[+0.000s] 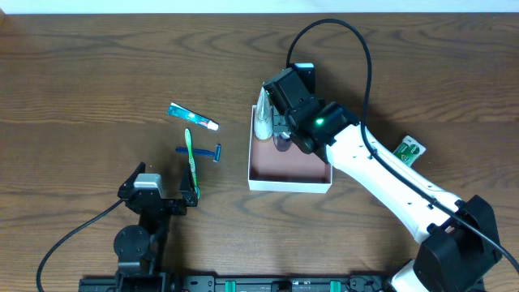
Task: Pack container
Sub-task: 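Lower the bottle into the box and open the right gripper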
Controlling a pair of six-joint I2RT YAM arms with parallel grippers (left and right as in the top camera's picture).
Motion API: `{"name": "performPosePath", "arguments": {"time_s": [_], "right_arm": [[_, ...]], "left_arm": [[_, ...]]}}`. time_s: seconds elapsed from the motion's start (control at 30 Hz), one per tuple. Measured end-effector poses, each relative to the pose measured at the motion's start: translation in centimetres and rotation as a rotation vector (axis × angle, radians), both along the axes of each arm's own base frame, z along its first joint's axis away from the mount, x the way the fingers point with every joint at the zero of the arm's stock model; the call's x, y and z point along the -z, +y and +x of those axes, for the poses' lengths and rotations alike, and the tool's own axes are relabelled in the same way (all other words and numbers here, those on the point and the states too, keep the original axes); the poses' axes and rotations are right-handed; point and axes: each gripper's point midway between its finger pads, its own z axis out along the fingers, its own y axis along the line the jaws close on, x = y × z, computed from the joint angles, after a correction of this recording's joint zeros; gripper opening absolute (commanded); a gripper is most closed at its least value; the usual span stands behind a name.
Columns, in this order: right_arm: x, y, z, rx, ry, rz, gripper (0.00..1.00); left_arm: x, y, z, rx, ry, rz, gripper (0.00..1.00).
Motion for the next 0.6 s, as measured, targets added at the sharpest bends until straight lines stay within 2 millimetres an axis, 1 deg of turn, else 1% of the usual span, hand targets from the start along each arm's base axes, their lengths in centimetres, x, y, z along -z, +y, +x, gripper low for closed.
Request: {"name": "performPosePath", "arguments": {"time_s": [0.3,0.37,0.47,0.6], "right_arm": [[0.00,0.02,0.00,-0.002,0.000,0.000,0.18],[-0.01,0.02,0.01,-0.002,0.000,0.000,0.21],[-0.08,0.09,0.09,-0.005,-0.005,0.001,0.29],[-0.13,0.14,0.14,-0.010,-0.008,0.000,0.33]], "left_arm": [[0.00,0.00,0.00,0.000,0.000,0.000,0.98],[0.00,0.00,0.00,0.000,0.000,0.000,0.98],[0.00,0.00,0.00,0.000,0.000,0.000,0.98],[0.00,0.00,0.00,0.000,0.000,0.000,0.98]]}}
